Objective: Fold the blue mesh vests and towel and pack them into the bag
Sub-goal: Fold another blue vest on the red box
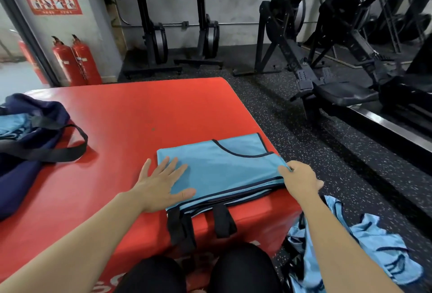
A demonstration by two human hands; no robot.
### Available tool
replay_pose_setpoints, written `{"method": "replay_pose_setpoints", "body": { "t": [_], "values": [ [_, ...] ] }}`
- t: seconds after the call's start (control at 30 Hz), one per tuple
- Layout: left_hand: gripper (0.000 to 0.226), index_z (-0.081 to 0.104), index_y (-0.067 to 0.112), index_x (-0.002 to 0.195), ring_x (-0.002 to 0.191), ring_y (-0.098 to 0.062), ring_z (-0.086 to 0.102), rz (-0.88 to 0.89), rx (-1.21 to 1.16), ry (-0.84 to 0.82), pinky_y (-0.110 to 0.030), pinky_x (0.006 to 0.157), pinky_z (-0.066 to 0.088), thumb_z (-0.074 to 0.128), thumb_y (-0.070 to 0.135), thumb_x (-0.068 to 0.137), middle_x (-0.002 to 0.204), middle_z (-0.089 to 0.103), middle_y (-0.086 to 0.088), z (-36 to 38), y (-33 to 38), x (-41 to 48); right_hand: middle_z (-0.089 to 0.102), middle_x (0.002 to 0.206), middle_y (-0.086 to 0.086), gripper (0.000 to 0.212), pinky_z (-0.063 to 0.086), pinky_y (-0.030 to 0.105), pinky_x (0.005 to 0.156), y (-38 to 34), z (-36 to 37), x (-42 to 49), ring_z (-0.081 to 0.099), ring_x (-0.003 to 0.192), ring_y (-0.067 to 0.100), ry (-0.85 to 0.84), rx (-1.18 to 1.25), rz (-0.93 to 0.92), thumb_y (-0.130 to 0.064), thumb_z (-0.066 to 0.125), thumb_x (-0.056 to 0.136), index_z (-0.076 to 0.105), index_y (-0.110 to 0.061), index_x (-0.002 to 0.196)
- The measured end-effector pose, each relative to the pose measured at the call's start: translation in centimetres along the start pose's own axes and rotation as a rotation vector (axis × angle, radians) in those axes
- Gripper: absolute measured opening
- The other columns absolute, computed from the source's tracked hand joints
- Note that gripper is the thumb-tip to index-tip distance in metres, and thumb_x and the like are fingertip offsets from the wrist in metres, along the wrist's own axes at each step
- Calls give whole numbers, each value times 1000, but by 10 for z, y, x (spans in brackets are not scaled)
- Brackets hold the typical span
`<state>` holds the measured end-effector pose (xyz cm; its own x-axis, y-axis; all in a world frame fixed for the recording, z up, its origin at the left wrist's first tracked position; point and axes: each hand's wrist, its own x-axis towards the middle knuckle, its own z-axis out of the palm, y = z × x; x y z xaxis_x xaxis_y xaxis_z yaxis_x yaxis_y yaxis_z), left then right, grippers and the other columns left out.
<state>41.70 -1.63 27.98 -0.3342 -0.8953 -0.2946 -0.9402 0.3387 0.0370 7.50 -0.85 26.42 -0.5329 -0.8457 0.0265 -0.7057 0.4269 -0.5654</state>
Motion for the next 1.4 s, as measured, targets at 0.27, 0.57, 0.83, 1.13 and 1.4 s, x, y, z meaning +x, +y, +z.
{"method": "replay_pose_setpoints", "body": {
  "t": [0.27,0.57,0.83,1.13,1.4],
  "values": [
    [131,26,25,154,145,-2,-15,35,-193,269,-36,115,-20,-28,89,54,165,-2,0,10,13,-1,50,70,3,26,23,35,75,-1,-2,1,44,71,24,-28,-16,-17,-28,52,91,57,-7,76],
    [116,-17,35,153,147,-18,-25,25,33,134,-47,120,-13,-25,94,53,162,-20,-3,27,40,-4,50,65,-3,28,22,37,78,-2,-2,1,46,67,19,21,-110,-8,-33,50,92,54,-17,70],
    [108,-24,37,150,146,-18,-27,30,87,79,-47,119,-14,-12,96,59,161,-24,-3,23,40,-5,64,110,13,38,34,46,93,-28,-2,-15,53,108,34,342,-381,-476,-39,62,87,62,-14,116],
    [123,-22,38,151,146,-17,-28,29,61,33,-48,120,-13,-15,101,45,160,-27,-2,20,41,-4,-24,160,8,104,-12,56,117,-28,26,-34,-28,146,22,-390,-533,-415,-89,18,77,-16,-28,154],
    [117,18,34,153,150,-17,10,-18,-110,171,-42,120,13,-15,95,59,163,15,0,4,40,5,-22,161,9,103,-13,57,115,-27,8,-33,-24,147,25,-326,-592,-489,-87,13,76,-12,-25,155]
  ]
}}
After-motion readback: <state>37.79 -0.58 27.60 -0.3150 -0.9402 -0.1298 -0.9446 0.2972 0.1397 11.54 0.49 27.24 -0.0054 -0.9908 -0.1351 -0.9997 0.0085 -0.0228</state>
